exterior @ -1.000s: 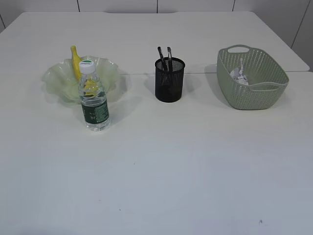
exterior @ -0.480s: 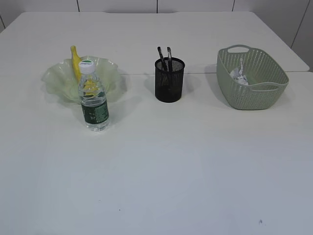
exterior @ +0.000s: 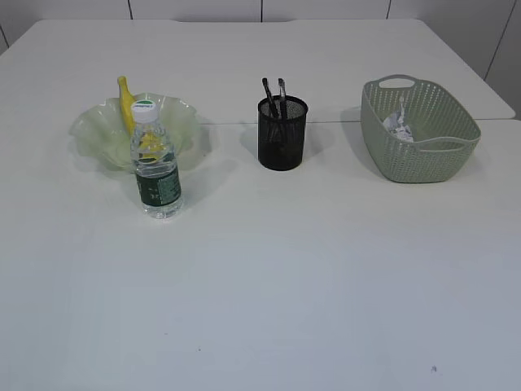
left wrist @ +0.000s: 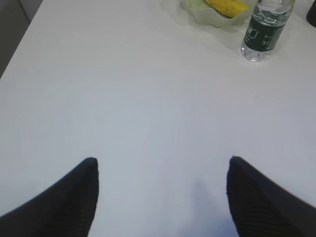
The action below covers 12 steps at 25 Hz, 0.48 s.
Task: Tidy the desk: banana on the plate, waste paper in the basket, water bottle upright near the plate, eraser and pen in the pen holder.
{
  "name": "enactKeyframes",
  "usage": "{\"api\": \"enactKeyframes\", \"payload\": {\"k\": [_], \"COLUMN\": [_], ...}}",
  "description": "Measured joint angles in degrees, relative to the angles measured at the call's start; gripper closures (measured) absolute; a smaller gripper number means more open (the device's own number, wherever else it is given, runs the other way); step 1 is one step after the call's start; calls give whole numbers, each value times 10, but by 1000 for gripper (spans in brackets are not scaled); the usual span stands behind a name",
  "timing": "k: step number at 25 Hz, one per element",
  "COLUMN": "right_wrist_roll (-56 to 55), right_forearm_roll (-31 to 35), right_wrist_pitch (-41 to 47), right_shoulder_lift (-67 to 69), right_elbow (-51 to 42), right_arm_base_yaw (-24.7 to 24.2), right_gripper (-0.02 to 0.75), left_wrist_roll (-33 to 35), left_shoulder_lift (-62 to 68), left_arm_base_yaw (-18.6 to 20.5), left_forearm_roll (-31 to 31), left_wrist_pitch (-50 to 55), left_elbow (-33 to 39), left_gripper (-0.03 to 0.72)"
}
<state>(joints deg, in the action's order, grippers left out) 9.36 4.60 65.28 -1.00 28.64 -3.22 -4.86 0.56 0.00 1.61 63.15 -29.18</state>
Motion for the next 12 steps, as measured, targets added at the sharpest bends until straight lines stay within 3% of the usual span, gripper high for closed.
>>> {"api": "enactKeyframes", "payload": {"k": [12], "right_wrist_roll": [11], "right_forearm_roll": [2], "right_wrist_pitch": [0], "right_shoulder_lift": [0], "right_elbow": [0], "right_arm_base_yaw": [0], "right_gripper": [433], "left_wrist_roll": [10], "left_shoulder_lift": [-1], "left_arm_base_yaw": [0], "left_forearm_roll": [16], "left_wrist_pitch": [0], "left_elbow": [0], "left_gripper": [119]}}
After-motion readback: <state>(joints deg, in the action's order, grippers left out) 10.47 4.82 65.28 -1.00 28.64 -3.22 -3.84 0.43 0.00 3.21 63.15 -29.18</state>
